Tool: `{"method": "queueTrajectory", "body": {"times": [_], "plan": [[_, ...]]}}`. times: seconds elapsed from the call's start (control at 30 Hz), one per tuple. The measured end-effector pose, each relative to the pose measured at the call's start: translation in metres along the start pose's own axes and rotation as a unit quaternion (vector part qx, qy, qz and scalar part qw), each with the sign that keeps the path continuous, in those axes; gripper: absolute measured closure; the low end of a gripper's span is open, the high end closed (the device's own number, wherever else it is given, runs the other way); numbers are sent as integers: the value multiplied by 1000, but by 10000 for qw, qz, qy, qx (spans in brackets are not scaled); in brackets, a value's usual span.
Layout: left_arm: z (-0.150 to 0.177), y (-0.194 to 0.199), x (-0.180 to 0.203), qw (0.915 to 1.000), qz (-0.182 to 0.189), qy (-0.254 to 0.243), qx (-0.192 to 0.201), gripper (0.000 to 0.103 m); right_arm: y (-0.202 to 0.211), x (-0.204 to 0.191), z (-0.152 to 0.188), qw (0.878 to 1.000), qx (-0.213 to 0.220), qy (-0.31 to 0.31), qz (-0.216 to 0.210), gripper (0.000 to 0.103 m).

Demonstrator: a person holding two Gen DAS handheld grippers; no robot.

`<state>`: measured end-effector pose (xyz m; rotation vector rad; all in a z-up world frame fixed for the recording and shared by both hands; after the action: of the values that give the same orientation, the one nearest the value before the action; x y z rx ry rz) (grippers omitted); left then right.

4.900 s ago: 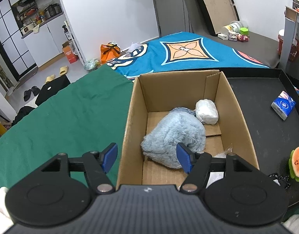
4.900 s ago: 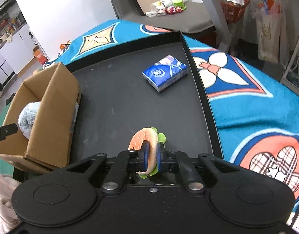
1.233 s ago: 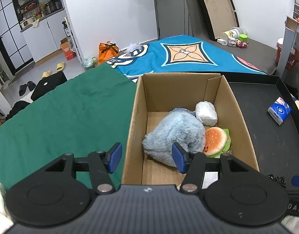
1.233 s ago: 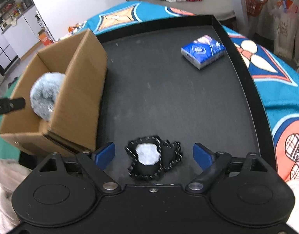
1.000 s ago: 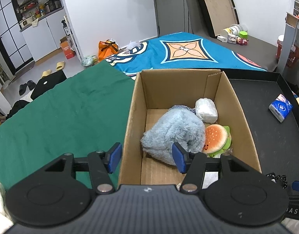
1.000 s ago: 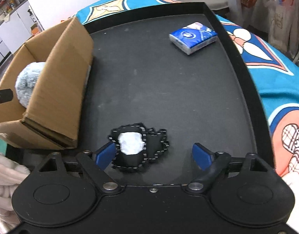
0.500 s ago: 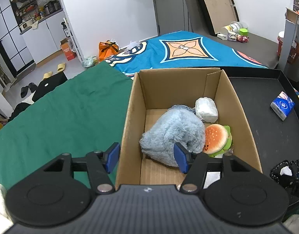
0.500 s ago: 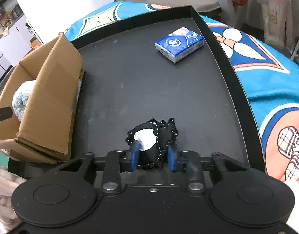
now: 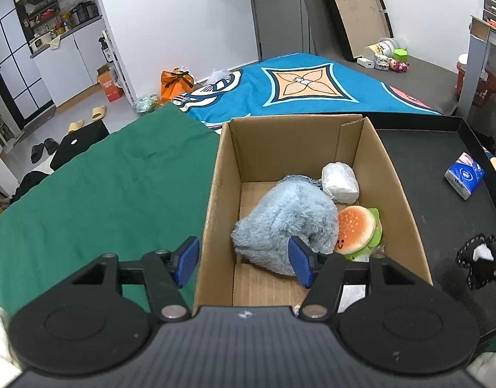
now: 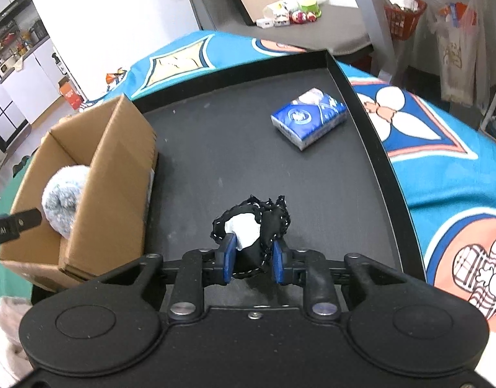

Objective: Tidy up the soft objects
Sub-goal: 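Carry the black chain with the right tool and drop it into the box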

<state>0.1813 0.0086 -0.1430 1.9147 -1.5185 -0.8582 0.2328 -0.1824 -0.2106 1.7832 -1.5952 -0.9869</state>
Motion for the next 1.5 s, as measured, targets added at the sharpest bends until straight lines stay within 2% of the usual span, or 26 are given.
{"method": "queueTrajectory", "body": {"times": [0.3,0.73,0.9,1.13,1.23,1.33,1.47,1.5], "plan": [[1,3,-9,9999,58,125,36,44,13,-22,-18,9994,284,168,-113,79],[4,3,-25,9984,378,412,-51,45,27,-60,-44,9959,644,501,-384,79],[5,-1,-32,9975,472,521,-62,51,28,-80,-51,9939,728,638,-526,79],[7,-10,-35,9959,631,628,-142,71,20,-104,-59,9916,734,822,-679,79],[8,-11,-38,9957,635,663,-146,74,17,-114,-62,9907,730,872,-751,79],[9,-13,-41,9952,620,742,-167,82,15,-126,-65,9892,737,925,-861,79],[10,-15,-50,9932,607,965,-216,94,13,-143,-66,9869,727,1004,-1036,78],[10,-15,-52,9923,627,1040,-239,94,13,-146,-66,9863,728,1028,-1068,78]]}}
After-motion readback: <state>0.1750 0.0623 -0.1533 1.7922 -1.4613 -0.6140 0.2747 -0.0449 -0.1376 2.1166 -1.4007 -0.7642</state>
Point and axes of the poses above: each gripper's, at about its wrist camera, not at the fingertips, and y roughly against the way its jaws point, x to its right, z to its underside, the point moved 2 cm from there along -y, roughly the way its jaws point
